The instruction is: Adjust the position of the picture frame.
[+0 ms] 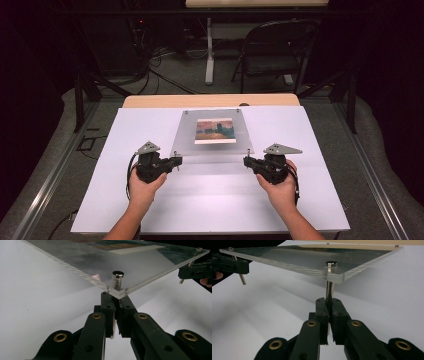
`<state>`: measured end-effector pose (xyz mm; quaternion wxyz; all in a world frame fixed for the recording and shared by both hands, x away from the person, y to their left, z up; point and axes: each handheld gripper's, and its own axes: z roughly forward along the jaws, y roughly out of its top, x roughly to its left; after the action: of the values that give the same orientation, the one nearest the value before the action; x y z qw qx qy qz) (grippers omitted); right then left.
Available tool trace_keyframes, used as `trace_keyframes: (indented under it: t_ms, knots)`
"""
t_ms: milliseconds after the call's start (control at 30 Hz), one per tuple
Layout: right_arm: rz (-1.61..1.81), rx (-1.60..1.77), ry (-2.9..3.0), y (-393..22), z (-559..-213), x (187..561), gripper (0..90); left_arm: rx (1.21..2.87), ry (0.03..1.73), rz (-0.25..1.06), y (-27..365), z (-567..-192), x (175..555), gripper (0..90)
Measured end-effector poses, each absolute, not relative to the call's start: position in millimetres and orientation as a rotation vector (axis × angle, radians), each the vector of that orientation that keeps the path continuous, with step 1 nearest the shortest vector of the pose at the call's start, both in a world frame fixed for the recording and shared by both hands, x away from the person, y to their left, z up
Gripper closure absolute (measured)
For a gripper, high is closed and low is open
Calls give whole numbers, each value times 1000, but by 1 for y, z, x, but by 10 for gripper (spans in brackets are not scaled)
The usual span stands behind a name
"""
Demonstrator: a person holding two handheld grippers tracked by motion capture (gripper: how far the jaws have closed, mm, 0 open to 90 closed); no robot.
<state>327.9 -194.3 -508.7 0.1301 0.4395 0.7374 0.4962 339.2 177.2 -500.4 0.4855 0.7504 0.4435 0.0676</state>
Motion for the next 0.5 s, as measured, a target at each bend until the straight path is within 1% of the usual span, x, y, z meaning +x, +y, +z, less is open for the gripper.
trace_keyframes:
  t_ms: [200, 500]
  knots:
    - [1425, 1289, 2129, -196, -513, 340, 859, 1836, 1082, 178, 174, -504, 348, 850]
    - [1385, 1291, 2145, -190, -525, 342, 858, 1845, 1107, 191, 175, -518, 352, 846]
